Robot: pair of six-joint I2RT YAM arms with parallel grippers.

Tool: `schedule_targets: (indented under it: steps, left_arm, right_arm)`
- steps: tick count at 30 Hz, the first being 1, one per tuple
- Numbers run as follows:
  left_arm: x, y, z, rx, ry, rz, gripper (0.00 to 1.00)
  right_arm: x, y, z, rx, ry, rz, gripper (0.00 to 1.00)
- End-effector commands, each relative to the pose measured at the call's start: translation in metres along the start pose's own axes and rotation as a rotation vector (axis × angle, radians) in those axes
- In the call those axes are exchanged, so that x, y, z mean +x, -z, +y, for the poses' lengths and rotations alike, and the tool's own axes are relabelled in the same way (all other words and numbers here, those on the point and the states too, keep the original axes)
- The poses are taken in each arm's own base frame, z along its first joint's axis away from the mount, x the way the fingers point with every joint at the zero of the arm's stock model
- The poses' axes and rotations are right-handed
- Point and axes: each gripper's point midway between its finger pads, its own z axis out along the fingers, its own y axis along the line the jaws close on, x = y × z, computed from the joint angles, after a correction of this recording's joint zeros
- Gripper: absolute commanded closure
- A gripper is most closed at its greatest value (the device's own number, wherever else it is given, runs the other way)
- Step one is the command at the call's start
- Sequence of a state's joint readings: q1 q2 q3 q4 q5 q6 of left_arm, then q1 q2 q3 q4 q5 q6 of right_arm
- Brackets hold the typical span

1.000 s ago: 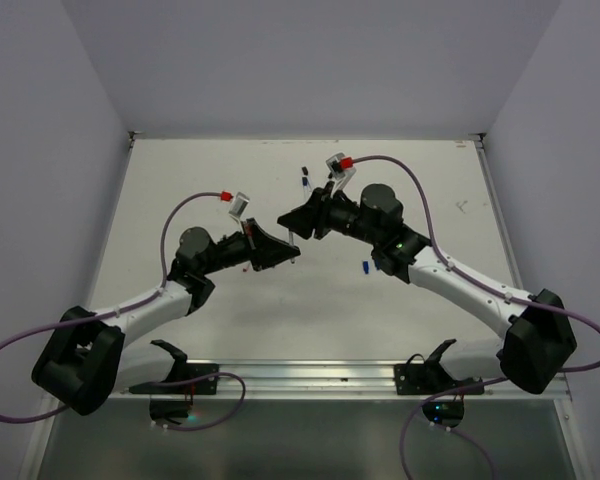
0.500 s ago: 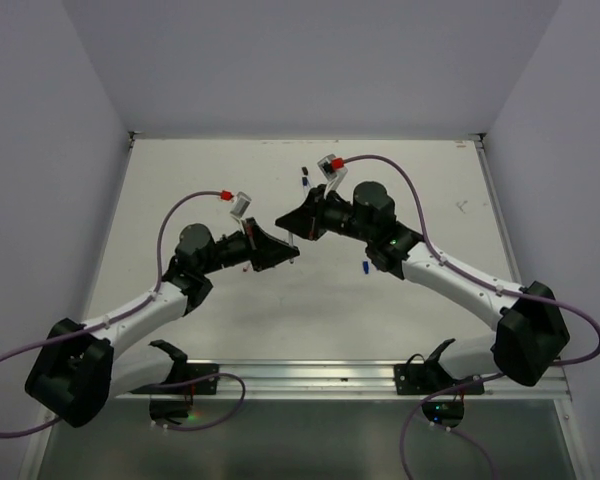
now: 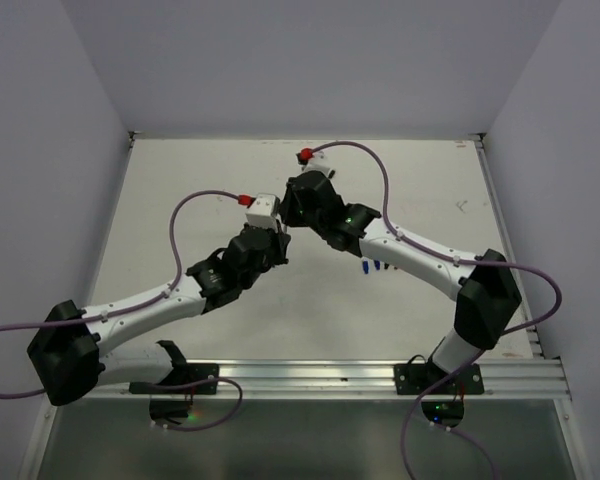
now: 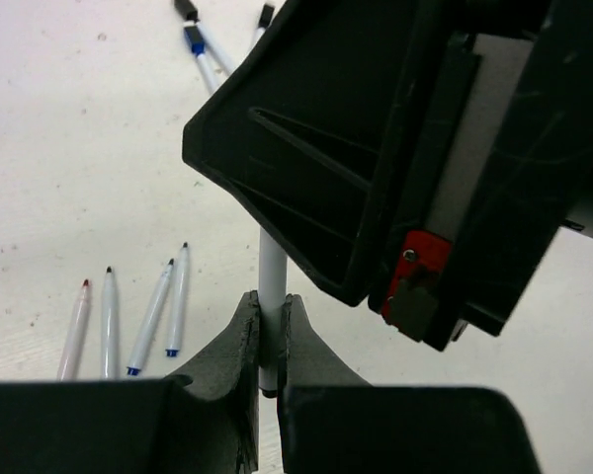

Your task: Open the pen caps

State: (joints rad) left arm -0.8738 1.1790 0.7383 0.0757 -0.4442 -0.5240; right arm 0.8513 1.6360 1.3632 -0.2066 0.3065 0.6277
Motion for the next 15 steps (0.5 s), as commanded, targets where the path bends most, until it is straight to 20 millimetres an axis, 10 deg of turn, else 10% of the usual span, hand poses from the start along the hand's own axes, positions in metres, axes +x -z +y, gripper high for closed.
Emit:
schedule_targets:
  steps: [1, 9, 15]
  left_arm:
    - [-0.041, 0.003, 0.029, -0.164, -0.072, -0.119, 1.00]
    - [-0.058, 0.071, -0.071, 0.791, 0.072, -0.095, 1.00]
    - [-0.072, 0.150, -0.113, 1.271, 0.173, -0.080, 1.00]
  right_arm:
    - [0.005, 0.009, -0.091, 0.379, 0.138, 0.025, 1.00]
    - [-0.011, 0.021, -0.041, -0.227, 0.077, -0.043, 1.00]
    - [-0.026, 0.091, 0.030, -1.022, -0.023, -0.048, 1.00]
